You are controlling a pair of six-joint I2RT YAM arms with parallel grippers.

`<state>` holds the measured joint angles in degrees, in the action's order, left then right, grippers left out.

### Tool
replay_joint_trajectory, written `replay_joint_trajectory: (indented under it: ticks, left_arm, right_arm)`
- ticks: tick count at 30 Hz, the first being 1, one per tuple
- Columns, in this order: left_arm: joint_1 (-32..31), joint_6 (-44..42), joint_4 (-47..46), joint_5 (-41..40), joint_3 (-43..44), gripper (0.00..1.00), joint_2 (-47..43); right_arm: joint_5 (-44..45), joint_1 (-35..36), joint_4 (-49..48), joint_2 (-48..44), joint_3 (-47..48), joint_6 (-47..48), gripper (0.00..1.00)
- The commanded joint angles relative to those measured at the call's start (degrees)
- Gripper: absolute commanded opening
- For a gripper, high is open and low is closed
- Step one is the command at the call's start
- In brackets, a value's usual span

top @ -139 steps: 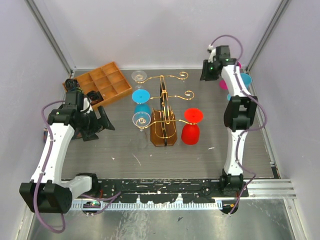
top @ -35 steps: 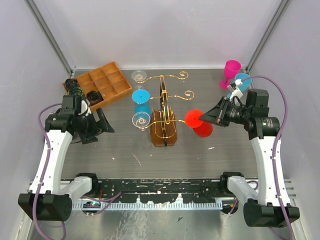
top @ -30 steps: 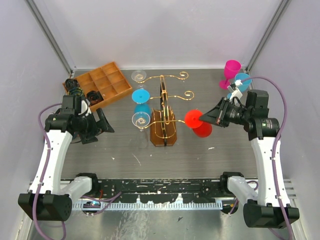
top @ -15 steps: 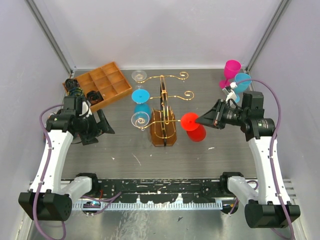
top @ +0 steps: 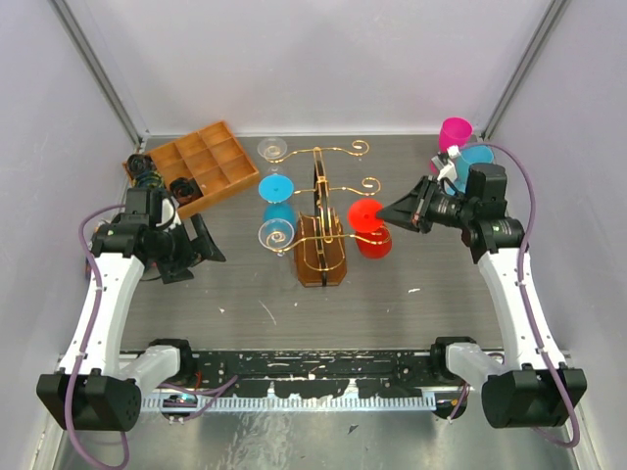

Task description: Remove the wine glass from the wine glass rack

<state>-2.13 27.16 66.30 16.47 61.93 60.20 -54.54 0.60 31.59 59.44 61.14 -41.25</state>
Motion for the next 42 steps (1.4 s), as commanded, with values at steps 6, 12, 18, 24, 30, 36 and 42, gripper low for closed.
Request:
replay_joint_trajectory:
  ticks: [6,12,18,24,30,36,42]
  left_arm:
    - [0.2,-1.32,0.07,-0.3,0.22,0.98,-0.26]
    - [0.2,-0.97,-0.69,0.6,-0.49,0.98,0.18]
    - [0.2,-1.13,-1.15,0.41,-0.91,0.98,0.53]
    - [0.2,-1.3,-1.66,0.0,-0.84,0.98,1.22]
    - [0.19,-1.44,-2.43,-0.25,-1.11,0.98,3.17]
    - [0.28,-2.11,-2.32,-1.94,-0.96,0.98,3.99]
    - [0.37,-1.43,-2.75,-1.51,-2.52,0.98,1.63]
  right_arm:
    - [3.69,-4.08,-0.36,2.38,6.29,2.54,0.01]
    - [6.18,-10.91,8.65,4.61,11.49,11.67,0.01]
    - [14.16,-11.21,9.97,11.89,20.71,17.28,0.01]
    - [33.47,-9.62,12.75,24.66,39.92,24.59,0.01]
    - [52.75,2.48,10.76,37.85,55.84,35.43,0.01]
    - [78.28,13.0,1.65,51.4,64.39,53.11,0.01]
    - [92.11,15.67,-19.1,60.87,62.81,70.87,0.01]
